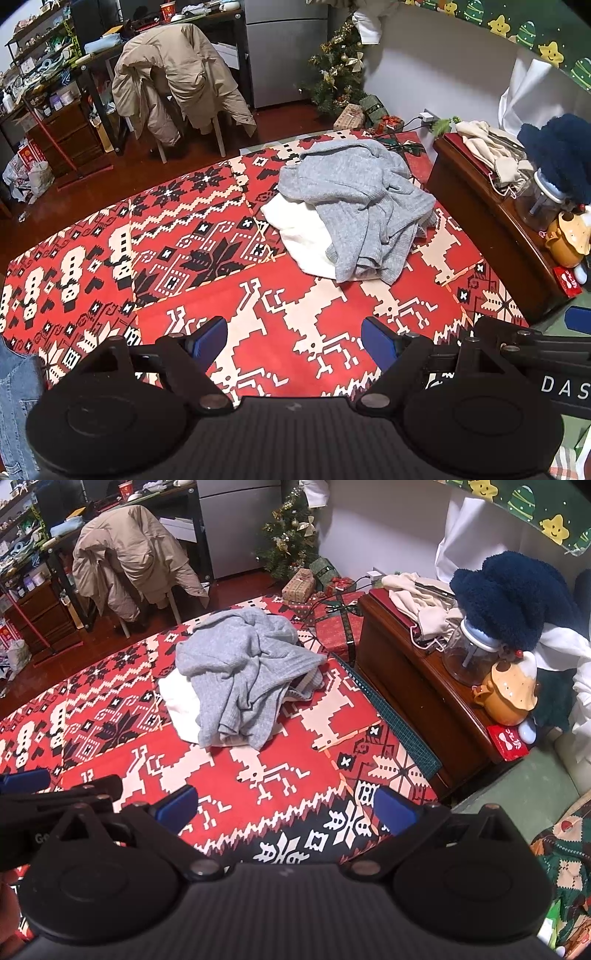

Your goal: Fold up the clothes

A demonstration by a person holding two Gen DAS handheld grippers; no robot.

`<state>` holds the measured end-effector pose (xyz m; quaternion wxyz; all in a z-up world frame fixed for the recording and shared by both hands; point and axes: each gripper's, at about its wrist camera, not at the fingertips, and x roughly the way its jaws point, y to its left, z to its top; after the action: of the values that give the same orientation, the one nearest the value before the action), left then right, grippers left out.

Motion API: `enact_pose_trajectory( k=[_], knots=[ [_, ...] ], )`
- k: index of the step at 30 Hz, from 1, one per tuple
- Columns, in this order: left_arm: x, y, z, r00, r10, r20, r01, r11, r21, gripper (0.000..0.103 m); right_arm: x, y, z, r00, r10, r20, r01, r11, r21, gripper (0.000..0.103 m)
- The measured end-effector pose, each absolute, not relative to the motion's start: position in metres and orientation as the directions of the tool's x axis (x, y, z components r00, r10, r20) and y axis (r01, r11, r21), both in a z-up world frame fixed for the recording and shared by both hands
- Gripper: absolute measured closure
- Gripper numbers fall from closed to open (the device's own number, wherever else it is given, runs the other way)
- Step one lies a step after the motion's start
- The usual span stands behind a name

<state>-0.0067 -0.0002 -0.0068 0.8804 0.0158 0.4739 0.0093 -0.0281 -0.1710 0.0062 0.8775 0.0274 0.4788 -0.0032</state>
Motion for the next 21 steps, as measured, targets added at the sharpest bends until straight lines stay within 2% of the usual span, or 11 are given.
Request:
enact_pose_trajectory(
  k=[21],
  knots=[
    [-0.0064,-0.0043,-0.0141,0.559,0.054,-0.827,-0.005,0.998,0.062,0.026,-0.0281,-0.1700,-0.0015,0.561,0.004,-0.828,0.024,0.999,0.022,0.001]
  ],
)
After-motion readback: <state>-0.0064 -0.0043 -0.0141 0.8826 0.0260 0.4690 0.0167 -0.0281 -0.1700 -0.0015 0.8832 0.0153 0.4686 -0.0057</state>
